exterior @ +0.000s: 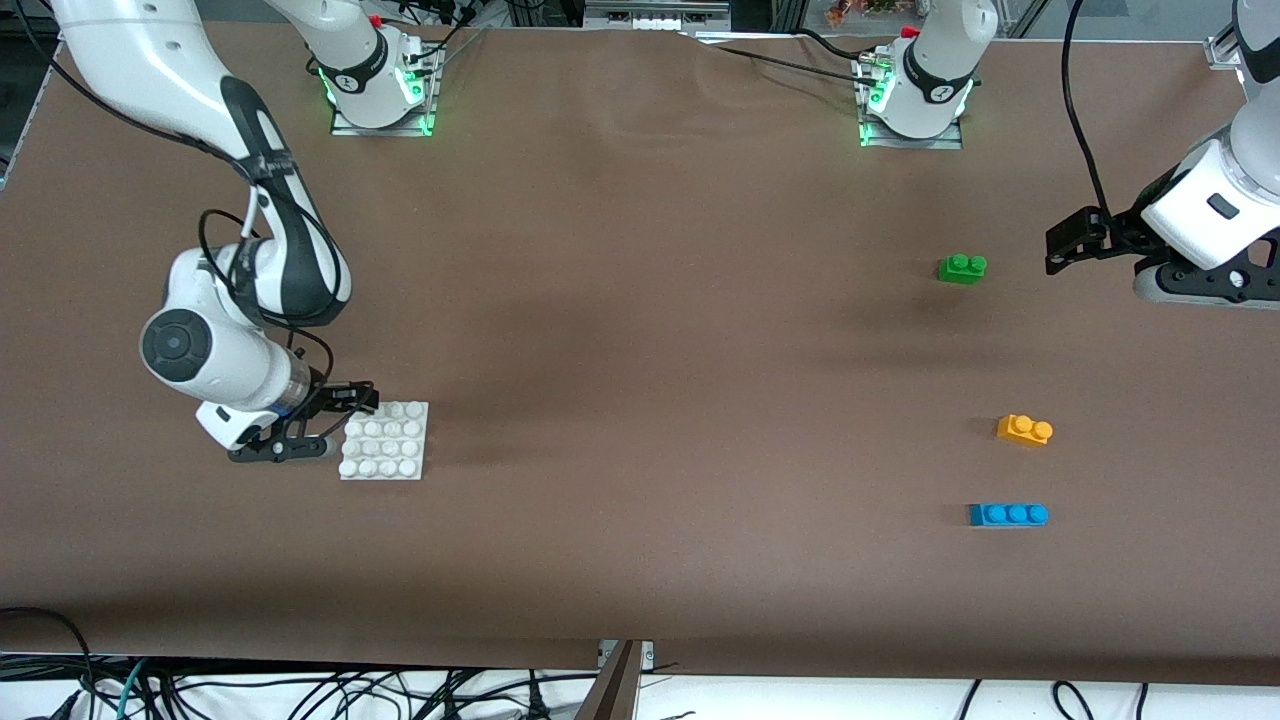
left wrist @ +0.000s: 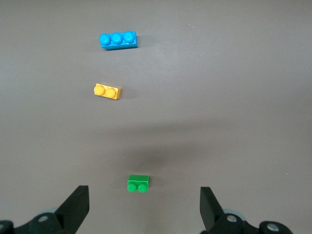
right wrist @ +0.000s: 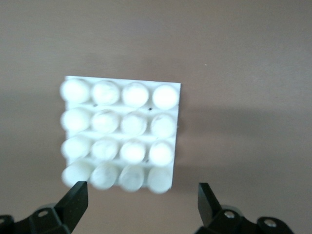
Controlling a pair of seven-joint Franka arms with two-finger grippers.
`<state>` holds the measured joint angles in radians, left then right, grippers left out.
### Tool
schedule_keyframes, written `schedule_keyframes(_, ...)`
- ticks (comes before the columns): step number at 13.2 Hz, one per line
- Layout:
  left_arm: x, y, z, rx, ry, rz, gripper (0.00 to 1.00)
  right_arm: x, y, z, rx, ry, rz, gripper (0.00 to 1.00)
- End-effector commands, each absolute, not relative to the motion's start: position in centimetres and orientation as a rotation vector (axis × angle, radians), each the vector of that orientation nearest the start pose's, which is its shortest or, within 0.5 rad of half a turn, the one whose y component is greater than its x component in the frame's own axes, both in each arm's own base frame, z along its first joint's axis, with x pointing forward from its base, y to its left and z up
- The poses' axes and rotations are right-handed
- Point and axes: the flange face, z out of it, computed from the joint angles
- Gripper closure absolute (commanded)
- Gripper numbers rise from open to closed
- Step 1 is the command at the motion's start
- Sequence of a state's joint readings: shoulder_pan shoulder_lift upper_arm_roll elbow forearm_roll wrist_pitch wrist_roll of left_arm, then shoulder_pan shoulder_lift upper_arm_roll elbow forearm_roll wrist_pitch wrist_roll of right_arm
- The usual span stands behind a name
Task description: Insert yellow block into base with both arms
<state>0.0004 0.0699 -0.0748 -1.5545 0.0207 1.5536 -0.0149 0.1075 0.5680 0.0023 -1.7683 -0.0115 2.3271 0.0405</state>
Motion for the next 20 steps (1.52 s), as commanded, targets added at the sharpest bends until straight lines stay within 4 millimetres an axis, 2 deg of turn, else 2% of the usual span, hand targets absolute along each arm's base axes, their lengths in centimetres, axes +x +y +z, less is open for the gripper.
schedule_keyframes(1, 57.0, -4.0, 59.7, -3.141, 0.087, 0.111, 0.0, 65.1, 6.0, 22.4, -3.139, -0.143, -0.027, 0.0)
schedule_keyframes(5, 57.0, -4.0, 59.7, -3.141, 0.087, 0.111, 0.0, 65.6, 5.8, 20.3, -3.136, -0.144, -0.079, 0.0)
schedule_keyframes(8, 57.0, -4.0, 59.7, -3.141, 0.084, 0.111, 0.0, 66.6, 5.8, 20.2, -3.135, -0.143, -0.101, 0.0)
schedule_keyframes(13, 57.0, -4.0, 59.7, -3.141, 0.084, 0.111, 0.0, 66.7, 5.9, 17.5, -3.133, -0.145, -0.13, 0.0)
schedule_keyframes(16, 57.0, -4.0, 59.7, -3.141, 0.084, 0.111, 0.0, 67.3, 6.0, 17.5, -3.131, -0.136, -0.144, 0.0)
schedule_keyframes(20, 57.0, -4.0, 59.7, -3.141, 0.084, 0.111, 0.0, 68.5, 6.2, 19.3, -3.128, -0.134, -0.156, 0.0)
